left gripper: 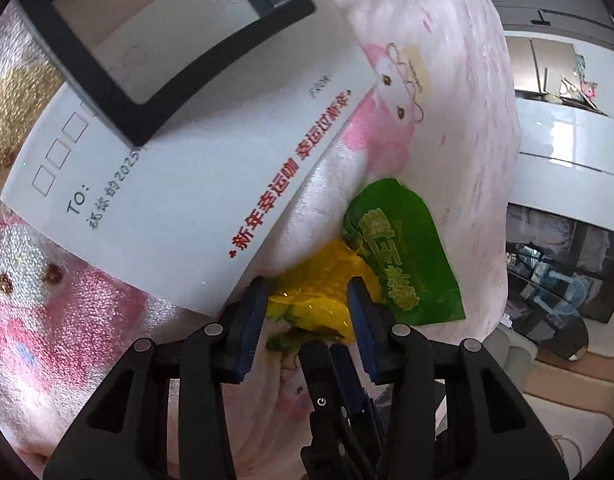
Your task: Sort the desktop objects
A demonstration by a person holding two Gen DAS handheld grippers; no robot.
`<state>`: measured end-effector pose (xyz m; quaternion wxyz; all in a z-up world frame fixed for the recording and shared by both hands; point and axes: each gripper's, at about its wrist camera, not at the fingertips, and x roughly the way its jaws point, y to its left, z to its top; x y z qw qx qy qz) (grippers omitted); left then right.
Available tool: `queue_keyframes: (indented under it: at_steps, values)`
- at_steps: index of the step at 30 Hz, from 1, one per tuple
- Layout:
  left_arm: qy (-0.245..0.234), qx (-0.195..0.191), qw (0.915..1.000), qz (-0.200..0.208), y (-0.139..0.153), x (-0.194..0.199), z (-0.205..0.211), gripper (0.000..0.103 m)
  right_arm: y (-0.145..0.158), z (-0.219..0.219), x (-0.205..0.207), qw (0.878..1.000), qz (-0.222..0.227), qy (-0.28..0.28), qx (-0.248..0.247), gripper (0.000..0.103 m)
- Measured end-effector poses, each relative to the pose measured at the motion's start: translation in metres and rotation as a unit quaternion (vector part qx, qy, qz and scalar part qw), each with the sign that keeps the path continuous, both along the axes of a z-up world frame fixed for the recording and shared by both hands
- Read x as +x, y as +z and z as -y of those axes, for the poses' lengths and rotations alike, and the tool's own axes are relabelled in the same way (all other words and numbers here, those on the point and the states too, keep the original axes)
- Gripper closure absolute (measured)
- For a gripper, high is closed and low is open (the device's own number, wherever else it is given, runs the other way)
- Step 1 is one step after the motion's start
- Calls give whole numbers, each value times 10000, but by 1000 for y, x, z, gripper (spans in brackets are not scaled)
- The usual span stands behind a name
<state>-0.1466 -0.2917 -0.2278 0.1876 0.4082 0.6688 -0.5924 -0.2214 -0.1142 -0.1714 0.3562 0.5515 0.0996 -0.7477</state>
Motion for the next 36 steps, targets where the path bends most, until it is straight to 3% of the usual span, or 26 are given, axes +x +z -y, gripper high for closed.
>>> queue_keyframes:
  at_steps: [3,4,6,7,8,10,16,26,29,31,32,36]
  values:
    - [57,-12,10000,10,0,2,-1,61,-1,4,1,9998,-48,165,-133,61]
    - [59,-21,10000,13,2,2,-1,61,-1,5,2,9997,-81,188,-139,71]
    - [68,14,10000,-23,3,3,-2,61,-1,3,4,9997,-151,149,-116,78]
    - [69,43,10000,-55,1,4,-1,61,1,0,4,9997,-98,122,-198,90]
    - [52,53,9999,-73,0,4,0,61,5,-4,5,9995,-13,77,-310,90]
    - [-5,48,10000,-81,0,3,-2,61,19,-19,11,9983,-16,23,-576,103]
    - [-207,26,9997,-113,8,-1,-13,61,39,-58,22,9976,-119,-196,-650,103]
    - [-412,-992,9927,557,30,2,-9,66,21,-31,19,9998,-16,-13,-187,97]
    - [-444,-698,9949,579,18,-1,-9,66,14,-18,18,10000,-6,71,-46,93]
    - [-410,-683,9952,567,15,-2,-7,66,8,-11,13,10000,24,45,-12,76]
    - [-385,-716,9952,550,15,-4,-6,66,5,-9,10,10000,58,17,-70,72]
    - [-241,-569,9966,543,8,-4,-4,68,-6,-3,2,9997,99,-41,-212,70]
